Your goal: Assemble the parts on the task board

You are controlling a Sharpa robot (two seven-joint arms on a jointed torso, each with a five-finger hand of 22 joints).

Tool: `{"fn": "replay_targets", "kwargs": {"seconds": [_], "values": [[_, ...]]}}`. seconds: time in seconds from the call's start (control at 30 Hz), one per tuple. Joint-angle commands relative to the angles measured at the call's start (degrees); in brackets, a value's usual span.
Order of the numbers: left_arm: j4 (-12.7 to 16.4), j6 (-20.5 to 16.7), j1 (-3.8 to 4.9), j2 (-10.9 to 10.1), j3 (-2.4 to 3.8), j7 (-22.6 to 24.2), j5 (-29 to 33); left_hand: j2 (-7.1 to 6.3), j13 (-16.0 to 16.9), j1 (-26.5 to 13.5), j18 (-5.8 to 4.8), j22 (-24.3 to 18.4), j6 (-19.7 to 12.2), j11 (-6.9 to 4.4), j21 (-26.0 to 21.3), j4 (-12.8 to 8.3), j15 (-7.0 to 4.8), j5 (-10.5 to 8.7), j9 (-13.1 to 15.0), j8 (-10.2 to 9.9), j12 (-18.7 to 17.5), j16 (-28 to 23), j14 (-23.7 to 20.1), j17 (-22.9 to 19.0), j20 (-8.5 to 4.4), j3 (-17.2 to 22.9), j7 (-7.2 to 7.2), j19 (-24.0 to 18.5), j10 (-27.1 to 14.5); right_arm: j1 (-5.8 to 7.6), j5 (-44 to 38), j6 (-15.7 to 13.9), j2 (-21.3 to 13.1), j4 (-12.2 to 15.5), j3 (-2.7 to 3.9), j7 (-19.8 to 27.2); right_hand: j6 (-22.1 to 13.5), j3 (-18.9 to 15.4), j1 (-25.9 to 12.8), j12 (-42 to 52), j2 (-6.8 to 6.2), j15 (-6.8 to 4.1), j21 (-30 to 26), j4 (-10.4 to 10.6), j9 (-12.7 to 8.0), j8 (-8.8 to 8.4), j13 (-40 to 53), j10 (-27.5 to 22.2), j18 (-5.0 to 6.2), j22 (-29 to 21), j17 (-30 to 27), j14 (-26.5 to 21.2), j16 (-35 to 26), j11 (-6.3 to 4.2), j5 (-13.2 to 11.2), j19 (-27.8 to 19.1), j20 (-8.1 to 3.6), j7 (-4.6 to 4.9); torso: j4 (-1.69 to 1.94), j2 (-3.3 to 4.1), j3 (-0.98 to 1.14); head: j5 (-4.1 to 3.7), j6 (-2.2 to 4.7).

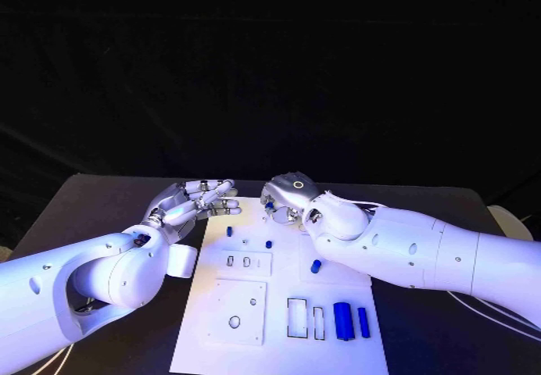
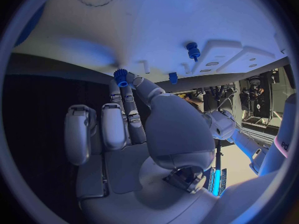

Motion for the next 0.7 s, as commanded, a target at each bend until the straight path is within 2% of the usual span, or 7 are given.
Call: {"fn": "replay_targets", "kwargs": {"seconds": [0.03,0.23,0.33,0.43,0.57,0.7], "values": [[0.1,1.1,0.13,0.0,0.04,0.4,-0.4,0.38,-0.1,0.1,0.59,-0.1,0.0,0.13,0.2,-0.4,0.23,-0.12,-0.1,-0.2,-0.3,-0.2,-0.2,0.1,-0.05,-0.1,0.29,-0.4,-0.1,-0.14,-0.5,0.9,0.1,-0.3,-0.07,0.4,-0.2,0.3,-0.1,-0.2,-0.33,-0.08,0.0,0.3,0.1,-0.21,0.5,1.5,-0.65,3.4,-0.4,1.7,-0.1,-1.99,-0.2,-0.1,-0.08,0.35,-0.01,0.10,-0.02,-0.02,-0.08],[0.1,1.1,0.15,0.0,0.04,0.4,-0.4,0.38,-0.1,0.2,0.60,-0.1,0.0,0.14,0.2,-0.5,0.24,-0.13,-0.1,-0.3,-0.4,-0.3,-0.2,0.1,-0.03,0.0,0.31,-0.4,-0.1,-0.14,-0.3,0.5,0.2,-0.7,-0.07,0.5,-1.9,1.2,-0.9,-2.1,-1.14,0.63,-1.5,1.1,-0.1,-1.28,-0.3,-1.3,-0.16,1.4,-2.6,1.1,-1.4,-1.12,-1.4,-1.7,0.40,0.93,0.01,0.15,-0.02,-0.05,0.02],[0.1,1.2,0.15,0.0,0.04,0.3,-0.4,0.38,-0.1,0.2,0.60,-0.1,0.0,0.14,0.2,-0.5,0.24,-0.13,-0.1,-0.3,-0.4,-0.3,-0.2,0.1,-0.03,0.0,0.31,-0.4,-0.1,-0.13,0.1,0.4,0.2,-0.8,-0.07,0.8,-3.3,1.6,-1.6,-3.4,-2.08,1.21,-3.0,1.6,-0.2,-2.01,-1.1,-3.6,0.36,-0.8,-4.0,0.7,-2.3,-0.37,-2.2,-3.3,0.89,1.49,0.05,0.14,-0.04,-0.06,0.02],[0.1,1.2,0.16,0.0,0.04,0.3,-0.4,0.38,-0.1,0.2,0.60,-0.1,0.0,0.14,0.2,-0.5,0.24,-0.13,-0.1,-0.3,-0.4,-0.3,-0.2,0.1,-0.03,0.0,0.31,-0.4,-0.1,-0.12,0.2,0.1,0.2,-0.7,-0.07,1.0,-4.7,1.0,-2.5,-3.7,-3.56,1.79,-5.0,2.4,-0.5,-2.20,-1.9,-6.3,1.00,-3.4,-5.9,0.2,-3.5,0.23,-2.3,-5.1,1.47,1.89,0.04,0.17,-0.01,-0.03,0.02],[0.0,1.1,0.16,0.0,0.04,0.3,-0.4,0.37,-0.1,0.2,0.60,-0.1,0.0,0.16,0.2,-0.5,0.25,-0.13,-0.1,-0.3,-0.5,-0.3,-0.2,0.1,-0.02,0.0,0.34,-0.5,-0.1,-0.11,0.3,-0.8,-0.3,0.1,-0.07,1.2,-6.6,-0.7,-2.9,-3.5,-4.75,1.97,-6.8,3.6,-0.8,-2.18,-2.5,-8.6,1.52,-5.5,-7.6,-0.1,-4.6,0.44,-2.3,-6.4,1.83,1.87,-0.02,0.16,0.01,0.07,0.02],[-0.1,1.1,0.17,-0.1,0.04,0.3,-0.4,0.37,-0.1,0.2,0.60,-0.1,0.0,0.16,0.2,-0.5,0.25,-0.13,-0.1,-0.3,-0.5,-0.3,-0.2,0.1,-0.02,0.0,0.34,-0.5,-0.1,-0.02,0.4,-1.5,-2.1,2.4,0.07,1.0,-7.1,-2.0,-2.8,-3.2,-5.18,1.91,-7.3,4.4,-0.8,-2.10,-2.6,-9.2,1.62,-5.9,-7.9,-0.1,-4.8,0.41,-2.0,-6.5,1.85,1.66,-0.07,0.09,-0.01,0.08,0.03]]}}
